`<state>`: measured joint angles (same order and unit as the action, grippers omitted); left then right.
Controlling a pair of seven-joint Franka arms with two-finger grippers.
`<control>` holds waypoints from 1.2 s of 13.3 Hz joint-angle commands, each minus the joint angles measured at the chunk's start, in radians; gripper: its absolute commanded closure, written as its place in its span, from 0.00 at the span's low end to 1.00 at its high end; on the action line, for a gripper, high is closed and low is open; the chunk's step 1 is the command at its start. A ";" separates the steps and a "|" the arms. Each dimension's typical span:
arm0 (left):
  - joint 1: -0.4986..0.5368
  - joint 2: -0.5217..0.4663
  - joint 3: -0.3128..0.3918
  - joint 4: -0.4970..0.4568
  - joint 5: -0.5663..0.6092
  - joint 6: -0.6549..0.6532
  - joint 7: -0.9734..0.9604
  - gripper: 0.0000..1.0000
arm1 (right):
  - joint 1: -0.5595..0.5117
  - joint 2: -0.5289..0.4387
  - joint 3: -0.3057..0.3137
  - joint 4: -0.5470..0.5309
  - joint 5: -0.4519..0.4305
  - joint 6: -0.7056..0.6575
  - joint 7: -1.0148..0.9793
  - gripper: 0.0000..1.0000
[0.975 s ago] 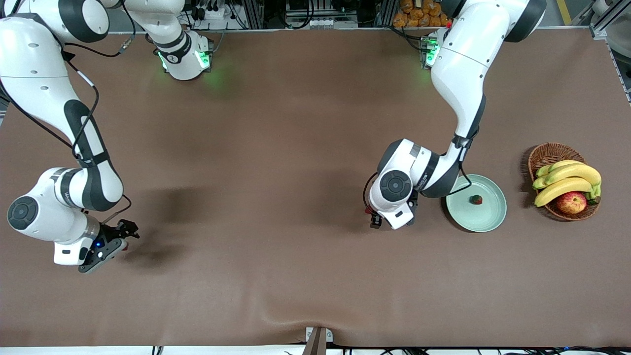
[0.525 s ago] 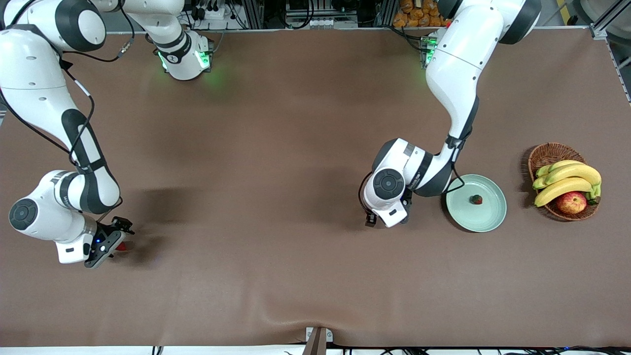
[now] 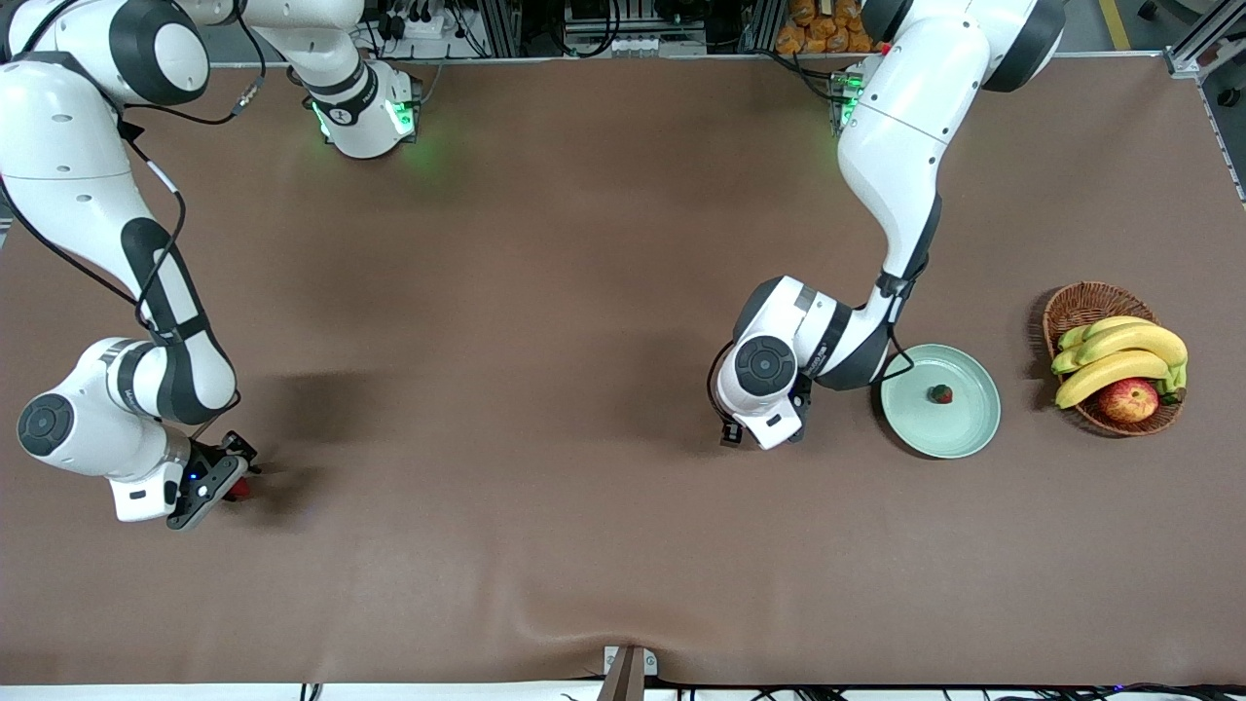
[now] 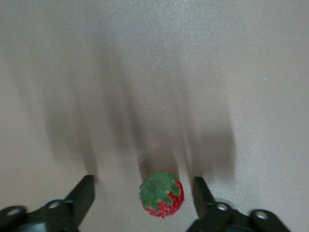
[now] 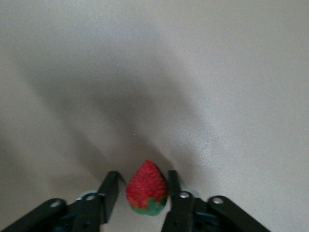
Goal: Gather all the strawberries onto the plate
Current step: 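Carry the strawberry to the plate with the left gripper while the right carries another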
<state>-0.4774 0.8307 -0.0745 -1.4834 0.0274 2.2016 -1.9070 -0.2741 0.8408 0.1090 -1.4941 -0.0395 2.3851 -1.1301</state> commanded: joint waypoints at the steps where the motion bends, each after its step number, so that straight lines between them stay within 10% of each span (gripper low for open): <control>1: -0.006 0.019 0.004 0.025 0.014 0.000 -0.015 0.51 | -0.028 0.006 0.026 0.027 0.007 0.017 -0.056 0.95; 5: 0.000 0.008 0.009 0.025 0.017 0.000 -0.006 0.99 | -0.028 -0.035 0.105 0.112 0.006 -0.221 -0.072 1.00; 11: 0.072 -0.064 0.048 0.029 0.026 -0.061 0.083 1.00 | -0.054 -0.034 0.375 0.184 0.001 -0.343 -0.145 1.00; 16: 0.210 -0.114 0.068 0.031 0.025 -0.242 0.345 1.00 | 0.192 -0.023 0.388 0.178 0.009 -0.192 -0.038 0.95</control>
<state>-0.3164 0.7571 -0.0008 -1.4406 0.0292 2.0332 -1.6464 -0.1638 0.8124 0.5012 -1.3147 -0.0359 2.1615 -1.2226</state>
